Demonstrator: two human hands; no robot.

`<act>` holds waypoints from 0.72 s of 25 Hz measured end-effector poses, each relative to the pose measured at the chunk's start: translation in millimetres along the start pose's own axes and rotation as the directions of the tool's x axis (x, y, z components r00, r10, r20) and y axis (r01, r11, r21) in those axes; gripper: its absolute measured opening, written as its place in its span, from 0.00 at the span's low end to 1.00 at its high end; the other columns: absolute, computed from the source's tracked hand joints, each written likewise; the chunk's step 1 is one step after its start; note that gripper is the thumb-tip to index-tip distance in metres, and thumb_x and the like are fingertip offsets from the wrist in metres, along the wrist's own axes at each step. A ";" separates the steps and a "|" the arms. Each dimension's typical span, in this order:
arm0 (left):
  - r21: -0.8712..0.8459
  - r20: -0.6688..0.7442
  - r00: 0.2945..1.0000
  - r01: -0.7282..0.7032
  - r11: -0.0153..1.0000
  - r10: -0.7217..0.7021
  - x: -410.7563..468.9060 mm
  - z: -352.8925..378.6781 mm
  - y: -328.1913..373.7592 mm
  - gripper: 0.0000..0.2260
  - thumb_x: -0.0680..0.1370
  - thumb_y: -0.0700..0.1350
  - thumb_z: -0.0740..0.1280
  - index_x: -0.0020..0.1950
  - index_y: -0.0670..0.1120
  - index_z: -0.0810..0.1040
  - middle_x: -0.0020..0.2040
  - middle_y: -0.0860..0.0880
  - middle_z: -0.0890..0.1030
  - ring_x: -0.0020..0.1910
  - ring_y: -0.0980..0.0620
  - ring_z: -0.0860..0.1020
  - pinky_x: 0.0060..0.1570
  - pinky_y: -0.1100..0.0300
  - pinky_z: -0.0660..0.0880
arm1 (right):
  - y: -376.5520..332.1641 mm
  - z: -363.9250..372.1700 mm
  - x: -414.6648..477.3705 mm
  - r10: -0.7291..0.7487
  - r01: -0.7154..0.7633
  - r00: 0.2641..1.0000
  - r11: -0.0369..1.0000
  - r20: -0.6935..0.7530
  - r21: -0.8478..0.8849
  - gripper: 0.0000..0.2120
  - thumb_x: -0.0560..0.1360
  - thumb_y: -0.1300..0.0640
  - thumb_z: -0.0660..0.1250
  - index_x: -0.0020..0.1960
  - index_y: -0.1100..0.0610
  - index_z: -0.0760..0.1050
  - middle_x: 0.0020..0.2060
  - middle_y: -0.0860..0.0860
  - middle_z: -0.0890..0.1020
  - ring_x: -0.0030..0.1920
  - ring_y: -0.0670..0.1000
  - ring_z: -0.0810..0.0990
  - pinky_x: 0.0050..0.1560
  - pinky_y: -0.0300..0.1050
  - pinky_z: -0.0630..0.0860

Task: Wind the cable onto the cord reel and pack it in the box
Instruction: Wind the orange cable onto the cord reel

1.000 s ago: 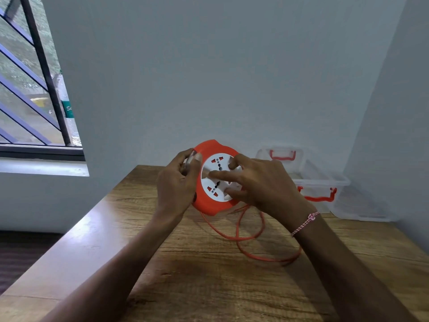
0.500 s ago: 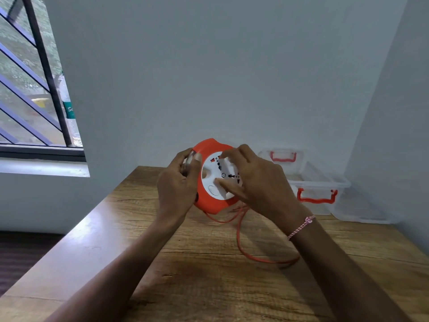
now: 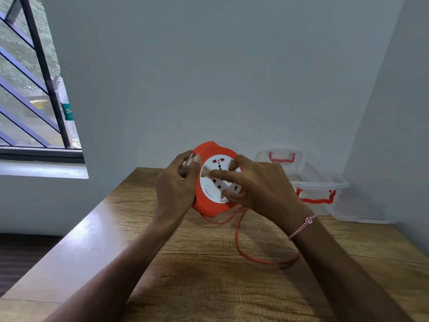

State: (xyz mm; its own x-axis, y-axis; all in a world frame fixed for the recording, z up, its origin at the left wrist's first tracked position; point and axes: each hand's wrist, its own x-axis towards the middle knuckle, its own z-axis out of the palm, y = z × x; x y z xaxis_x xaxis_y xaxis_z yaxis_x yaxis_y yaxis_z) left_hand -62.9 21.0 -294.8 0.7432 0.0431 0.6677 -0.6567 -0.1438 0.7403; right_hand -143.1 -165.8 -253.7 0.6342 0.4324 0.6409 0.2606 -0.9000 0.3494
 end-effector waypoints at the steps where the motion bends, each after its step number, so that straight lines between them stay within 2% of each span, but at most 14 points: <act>1: -0.003 -0.006 1.000 -0.004 1.000 0.004 -0.5 0.6 -0.3 0.16 0.85 0.59 0.63 0.67 0.54 0.81 0.49 0.58 0.87 0.45 0.58 0.87 0.39 0.60 0.85 | -1.7 2.1 0.0 0.026 -0.026 0.999 1.000 -0.028 0.016 0.24 0.74 0.39 0.72 0.69 0.38 0.76 0.53 0.50 0.84 0.37 0.54 0.84 0.33 0.44 0.77; 3: -0.003 -0.016 1.000 -0.023 1.000 0.023 -1.8 1.7 -0.6 0.16 0.85 0.58 0.62 0.67 0.53 0.81 0.49 0.58 0.86 0.46 0.59 0.87 0.41 0.60 0.85 | -7.7 5.4 1.9 0.141 -0.133 0.986 0.986 -0.084 0.097 0.28 0.72 0.33 0.70 0.68 0.42 0.77 0.46 0.49 0.86 0.37 0.53 0.84 0.34 0.45 0.78; 5: 0.008 -0.009 0.999 -0.039 0.999 0.040 -4.7 3.4 0.2 0.17 0.85 0.59 0.62 0.69 0.53 0.80 0.49 0.62 0.85 0.47 0.60 0.86 0.42 0.61 0.84 | -16.2 9.1 4.1 0.337 -0.309 0.938 0.920 -0.084 0.242 0.31 0.69 0.27 0.68 0.63 0.46 0.77 0.38 0.48 0.85 0.37 0.52 0.84 0.35 0.47 0.80; 7: -0.002 0.007 0.999 -0.044 0.999 0.044 -7.6 4.8 1.1 0.21 0.84 0.61 0.62 0.71 0.53 0.79 0.50 0.63 0.83 0.47 0.59 0.86 0.42 0.60 0.85 | -23.7 14.9 5.7 0.534 -0.476 0.845 0.778 -0.031 0.410 0.29 0.68 0.27 0.69 0.56 0.48 0.75 0.38 0.48 0.84 0.37 0.49 0.83 0.34 0.49 0.82; 9: -0.003 0.007 0.999 -0.049 0.999 0.049 -7.8 5.4 1.2 0.21 0.83 0.61 0.62 0.71 0.53 0.79 0.50 0.62 0.84 0.47 0.57 0.87 0.42 0.59 0.85 | -26.0 17.6 8.4 0.652 -0.577 0.756 0.619 0.061 0.533 0.26 0.68 0.29 0.71 0.52 0.48 0.73 0.39 0.46 0.84 0.39 0.47 0.82 0.35 0.47 0.82; 10: -0.006 0.003 0.999 -0.050 0.999 0.050 -7.4 5.4 1.6 0.20 0.83 0.61 0.62 0.71 0.54 0.79 0.50 0.63 0.83 0.46 0.57 0.87 0.42 0.59 0.85 | -24.4 16.5 9.0 0.650 -0.578 0.757 0.623 0.062 0.527 0.25 0.69 0.30 0.72 0.51 0.48 0.73 0.40 0.46 0.84 0.38 0.46 0.82 0.34 0.43 0.80; 11: -0.012 -0.002 0.999 -0.046 0.999 0.046 -6.9 5.2 2.9 0.18 0.84 0.61 0.62 0.70 0.56 0.78 0.50 0.64 0.83 0.46 0.57 0.87 0.42 0.59 0.85 | -20.7 15.2 8.9 0.601 -0.534 0.799 0.701 0.011 0.472 0.25 0.71 0.30 0.71 0.52 0.49 0.73 0.40 0.46 0.84 0.37 0.45 0.81 0.32 0.38 0.77; 13: -0.019 -0.020 0.999 -0.040 0.999 0.040 -4.9 2.5 6.5 0.13 0.84 0.61 0.62 0.67 0.61 0.77 0.48 0.65 0.83 0.45 0.59 0.87 0.41 0.61 0.85 | -11.5 9.8 8.3 0.394 -0.352 0.915 0.887 -0.091 0.298 0.24 0.75 0.31 0.66 0.57 0.50 0.73 0.48 0.47 0.84 0.37 0.47 0.82 0.31 0.36 0.72; 14: -0.019 -0.028 0.999 -0.042 0.999 0.042 -3.6 0.8 7.2 0.10 0.84 0.60 0.62 0.64 0.64 0.77 0.45 0.65 0.83 0.44 0.59 0.87 0.40 0.61 0.85 | -6.5 6.7 7.6 0.272 -0.249 0.959 0.945 -0.084 0.214 0.24 0.76 0.33 0.65 0.62 0.49 0.72 0.54 0.49 0.83 0.38 0.48 0.82 0.30 0.36 0.71; 16: -0.013 -0.038 0.998 -0.043 0.999 0.043 -0.6 -2.6 7.3 0.06 0.85 0.57 0.63 0.61 0.67 0.76 0.42 0.66 0.84 0.43 0.59 0.86 0.39 0.61 0.85 | 0.4 2.9 5.5 0.085 -0.084 0.996 0.993 -0.011 0.084 0.24 0.78 0.37 0.66 0.71 0.44 0.69 0.63 0.51 0.79 0.39 0.49 0.83 0.28 0.36 0.69; 18: 0.001 -0.042 0.999 -0.030 1.000 0.030 1.8 -4.6 6.2 0.07 0.85 0.57 0.63 0.62 0.64 0.77 0.44 0.67 0.84 0.45 0.62 0.86 0.40 0.63 0.84 | 2.5 1.0 4.5 0.021 -0.022 0.999 0.999 0.045 0.031 0.26 0.80 0.41 0.67 0.75 0.40 0.66 0.67 0.53 0.78 0.41 0.51 0.84 0.28 0.38 0.73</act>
State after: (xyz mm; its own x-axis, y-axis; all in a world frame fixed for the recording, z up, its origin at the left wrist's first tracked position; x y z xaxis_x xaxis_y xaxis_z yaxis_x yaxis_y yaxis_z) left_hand -66.2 24.7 -288.6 0.7173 0.0807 0.6920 -0.6783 -0.1459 0.7201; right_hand -138.8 -166.2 -250.6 0.6719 0.4108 0.6163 0.2689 -0.9106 0.3137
